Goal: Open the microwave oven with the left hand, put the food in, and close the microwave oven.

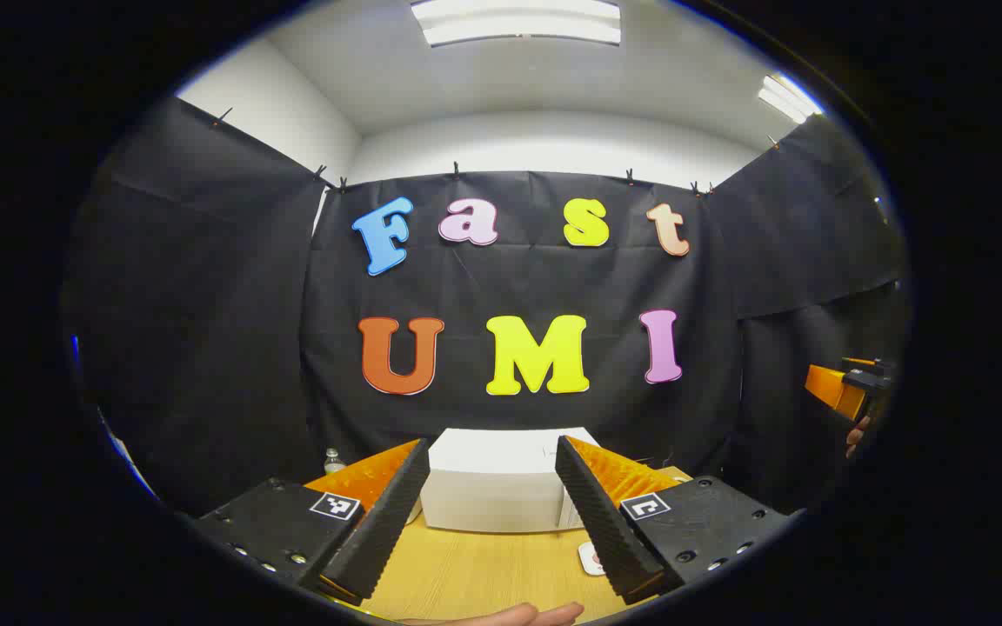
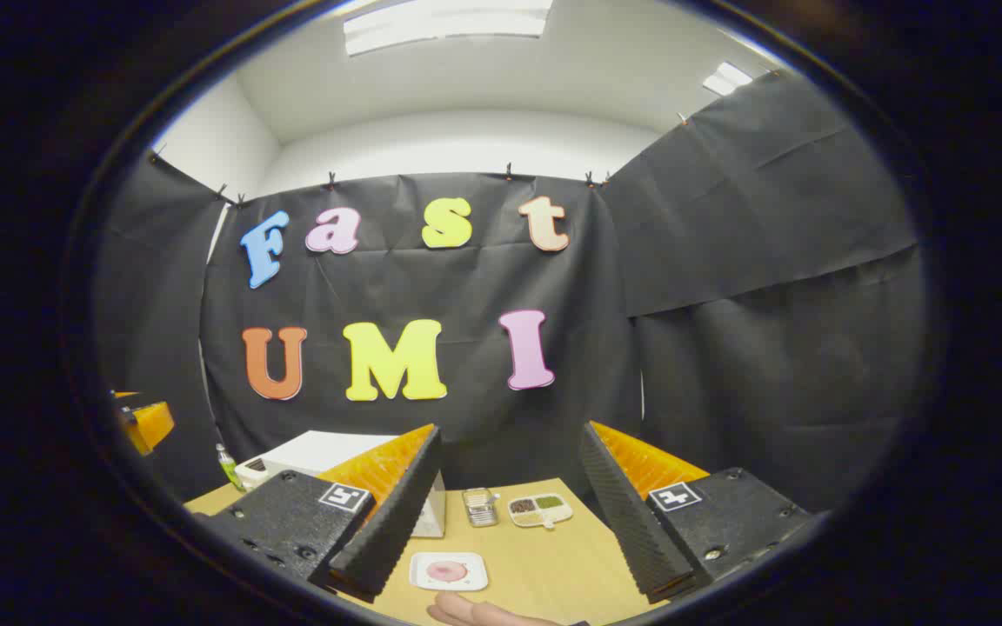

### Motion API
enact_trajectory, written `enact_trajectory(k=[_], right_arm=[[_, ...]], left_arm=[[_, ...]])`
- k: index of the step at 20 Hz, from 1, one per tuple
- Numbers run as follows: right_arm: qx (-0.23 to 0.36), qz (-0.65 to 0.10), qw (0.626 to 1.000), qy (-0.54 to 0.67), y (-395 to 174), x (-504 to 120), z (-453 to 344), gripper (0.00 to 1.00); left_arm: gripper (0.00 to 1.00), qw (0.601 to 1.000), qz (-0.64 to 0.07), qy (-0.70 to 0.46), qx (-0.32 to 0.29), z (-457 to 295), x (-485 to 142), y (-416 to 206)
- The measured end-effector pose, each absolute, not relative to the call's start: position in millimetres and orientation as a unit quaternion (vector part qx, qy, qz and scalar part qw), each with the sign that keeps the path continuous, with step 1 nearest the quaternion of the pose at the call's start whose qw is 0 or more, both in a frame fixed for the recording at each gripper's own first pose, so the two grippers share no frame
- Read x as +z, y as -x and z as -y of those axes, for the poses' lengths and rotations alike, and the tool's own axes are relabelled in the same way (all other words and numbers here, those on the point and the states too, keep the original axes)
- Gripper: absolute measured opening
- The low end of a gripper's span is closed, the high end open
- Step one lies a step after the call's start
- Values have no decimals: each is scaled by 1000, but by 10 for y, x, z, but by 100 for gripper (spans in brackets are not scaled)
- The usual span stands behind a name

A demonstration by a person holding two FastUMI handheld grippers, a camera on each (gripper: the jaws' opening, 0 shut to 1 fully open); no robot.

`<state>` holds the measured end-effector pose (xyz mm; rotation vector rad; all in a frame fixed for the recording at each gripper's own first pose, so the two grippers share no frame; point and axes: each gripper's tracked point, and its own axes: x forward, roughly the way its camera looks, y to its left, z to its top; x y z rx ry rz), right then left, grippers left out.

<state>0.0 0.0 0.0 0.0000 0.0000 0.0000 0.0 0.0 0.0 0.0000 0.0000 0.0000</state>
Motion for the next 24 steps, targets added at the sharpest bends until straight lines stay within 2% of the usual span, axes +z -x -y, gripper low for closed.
enact_trajectory(k=[3, 4, 12, 14, 16, 17, 20, 24], right_arm=[[2, 9, 1000, 8, 27, 33, 17, 95], [0, 17, 1000, 7, 44, 72, 27, 95], [0, 27, 1000, 10, 21, 112, 50, 95], [4, 11, 1000, 1, 20, 31, 4, 95], [10, 3, 1000, -1, 7, -3, -39, 100], [12, 1, 1000, -1, 4, -18, -45, 95], [25, 10, 1000, -7, -10, 9, -87, 96], [25, 3, 1000, -15, -80, -106, 17, 95]], left_arm=[[84, 1000, -6, 11, -3, 34, -36, -17], [93, 1000, -5, 12, -4, 35, -42, -41], [93, 1000, -5, 16, 3, -51, -52, -143], [93, 1000, -2, 25, -13, 34, -76, -212], [92, 999, -10, 30, -24, 83, -173, -307], [92, 999, -14, 31, -25, 100, -226, -374], [92, 997, -29, 43, -49, 292, -438, -620], [92, 997, -45, 32, -48, 490, -834, -1038]])
